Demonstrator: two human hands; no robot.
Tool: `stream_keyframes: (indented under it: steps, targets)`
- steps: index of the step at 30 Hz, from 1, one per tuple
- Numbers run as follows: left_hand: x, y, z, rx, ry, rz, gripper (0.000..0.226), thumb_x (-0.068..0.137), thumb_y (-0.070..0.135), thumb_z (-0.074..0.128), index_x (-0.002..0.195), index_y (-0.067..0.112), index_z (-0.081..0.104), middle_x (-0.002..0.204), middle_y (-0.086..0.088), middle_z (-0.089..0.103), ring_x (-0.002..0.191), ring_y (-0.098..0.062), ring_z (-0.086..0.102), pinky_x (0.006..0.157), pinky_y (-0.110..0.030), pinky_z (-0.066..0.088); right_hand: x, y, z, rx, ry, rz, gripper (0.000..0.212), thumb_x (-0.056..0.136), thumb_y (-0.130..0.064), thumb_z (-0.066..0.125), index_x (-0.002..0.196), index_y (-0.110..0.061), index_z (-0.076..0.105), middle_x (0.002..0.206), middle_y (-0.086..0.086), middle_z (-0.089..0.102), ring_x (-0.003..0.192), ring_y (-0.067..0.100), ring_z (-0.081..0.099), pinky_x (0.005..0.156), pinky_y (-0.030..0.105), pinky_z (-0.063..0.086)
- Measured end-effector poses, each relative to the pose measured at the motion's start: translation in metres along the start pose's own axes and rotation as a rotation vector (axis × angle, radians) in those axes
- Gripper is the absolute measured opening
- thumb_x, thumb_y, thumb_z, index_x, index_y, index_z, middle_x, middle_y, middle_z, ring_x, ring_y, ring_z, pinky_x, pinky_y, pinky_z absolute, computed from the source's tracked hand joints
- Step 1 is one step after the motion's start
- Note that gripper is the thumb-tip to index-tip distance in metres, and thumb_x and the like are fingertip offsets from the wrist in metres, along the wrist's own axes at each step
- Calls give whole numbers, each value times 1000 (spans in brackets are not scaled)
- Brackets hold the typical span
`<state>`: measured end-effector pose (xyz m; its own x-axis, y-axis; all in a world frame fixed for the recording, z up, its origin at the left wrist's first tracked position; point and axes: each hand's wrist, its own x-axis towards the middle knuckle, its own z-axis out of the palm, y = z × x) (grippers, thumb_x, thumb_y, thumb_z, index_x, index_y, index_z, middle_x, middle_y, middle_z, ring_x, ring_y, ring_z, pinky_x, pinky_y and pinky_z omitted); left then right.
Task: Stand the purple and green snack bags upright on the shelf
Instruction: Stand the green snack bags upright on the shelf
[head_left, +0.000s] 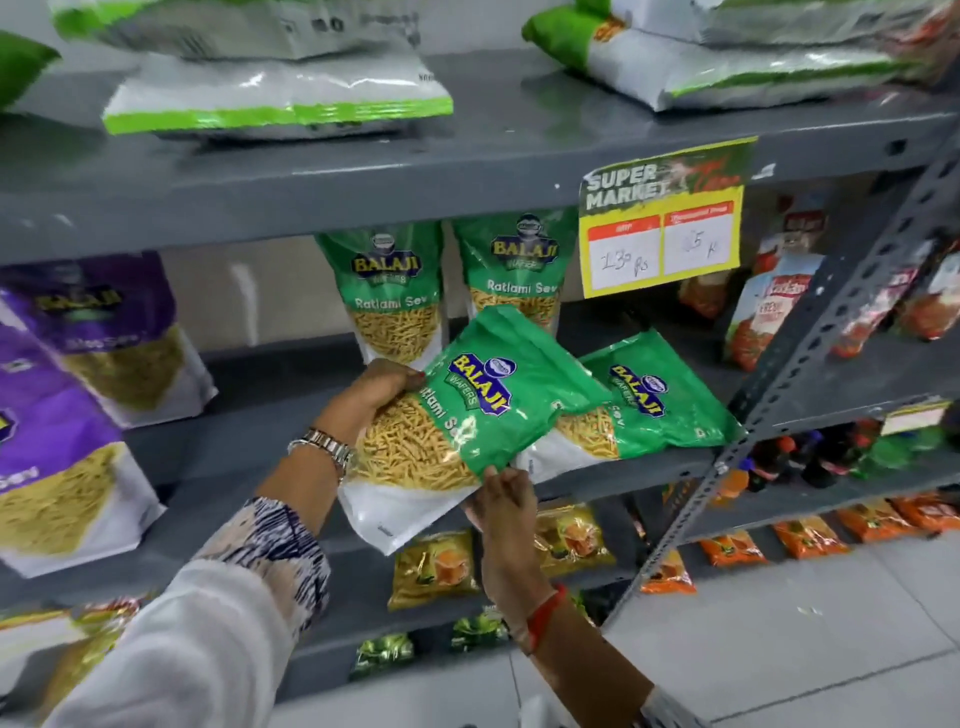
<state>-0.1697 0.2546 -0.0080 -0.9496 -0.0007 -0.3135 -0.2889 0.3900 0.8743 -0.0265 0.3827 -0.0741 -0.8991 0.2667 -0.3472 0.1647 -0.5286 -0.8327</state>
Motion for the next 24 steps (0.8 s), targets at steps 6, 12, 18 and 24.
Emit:
stream_keyframes:
  steps: [6, 12, 18, 24]
  targets:
    - [-36, -34, -17, -256, 221, -27, 24, 82, 8, 59, 103, 1, 67, 68, -7, 65, 51, -14, 53, 51, -19, 45, -4, -11, -8, -88, 55, -120, 19, 94, -15, 50, 75, -18, 48, 74, 2, 51, 71, 19, 49, 70, 38, 44]
    - [-102, -50, -38, -447, 304, 20, 17, 86, 6, 51, 79, 17, 63, 38, 12, 60, 34, -3, 47, 35, -10, 37, -24, -32, 1, -187, 29, -363, 16, 93, -13, 52, 79, -21, 56, 78, -5, 57, 65, -5, 55, 60, 12, 43]
    - [-162, -59, -59, -544, 290, 88, 17, 84, 4, 53, 78, 16, 63, 42, 11, 63, 35, -1, 52, 39, -12, 42, -54, -39, 8, -185, -30, -422, 8, 91, -14, 55, 87, -13, 62, 95, 11, 65, 86, 16, 61, 79, 28, 51]
    - [-174, -70, -69, -529, 280, 119, 15, 86, 7, 51, 81, 16, 63, 46, 11, 65, 40, 1, 55, 41, -13, 44, -66, -32, 13, -234, -19, -459, 12, 92, -16, 54, 97, -7, 61, 91, 5, 65, 84, 13, 61, 79, 27, 51]
